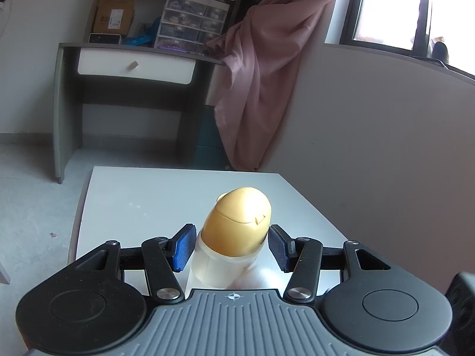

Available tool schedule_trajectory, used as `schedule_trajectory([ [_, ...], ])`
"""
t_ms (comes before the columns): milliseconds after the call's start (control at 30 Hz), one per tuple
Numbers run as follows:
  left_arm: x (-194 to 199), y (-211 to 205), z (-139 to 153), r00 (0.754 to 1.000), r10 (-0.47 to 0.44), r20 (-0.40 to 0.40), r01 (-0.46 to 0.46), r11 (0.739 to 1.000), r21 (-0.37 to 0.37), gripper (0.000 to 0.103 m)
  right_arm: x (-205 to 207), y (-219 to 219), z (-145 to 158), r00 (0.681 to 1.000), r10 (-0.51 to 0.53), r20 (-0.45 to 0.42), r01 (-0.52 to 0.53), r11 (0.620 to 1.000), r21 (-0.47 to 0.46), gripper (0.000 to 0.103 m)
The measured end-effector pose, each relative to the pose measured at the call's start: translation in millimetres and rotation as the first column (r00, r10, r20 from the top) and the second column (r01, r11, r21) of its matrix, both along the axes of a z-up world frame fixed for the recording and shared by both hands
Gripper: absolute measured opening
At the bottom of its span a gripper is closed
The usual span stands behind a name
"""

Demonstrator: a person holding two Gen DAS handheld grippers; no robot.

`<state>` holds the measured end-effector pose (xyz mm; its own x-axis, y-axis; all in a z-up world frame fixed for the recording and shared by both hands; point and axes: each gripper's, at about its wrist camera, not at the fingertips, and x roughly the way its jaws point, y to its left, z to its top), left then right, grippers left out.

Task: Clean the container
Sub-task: 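Press the cloth against the bottle's lower body and wipe with the right gripper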

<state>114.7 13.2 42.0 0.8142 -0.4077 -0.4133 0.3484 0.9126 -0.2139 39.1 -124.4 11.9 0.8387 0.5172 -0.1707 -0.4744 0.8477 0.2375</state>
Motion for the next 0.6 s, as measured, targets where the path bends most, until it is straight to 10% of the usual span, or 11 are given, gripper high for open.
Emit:
schedule_trajectory([
  [600,3.2,2.1,1.2,1.0,-0.007,-0.008,0.008,1.0,0.007,0.054,16.5,-5.5,-35.0,0.994,0.011,-0.112,-0.011,1.0,0.002,0.012],
])
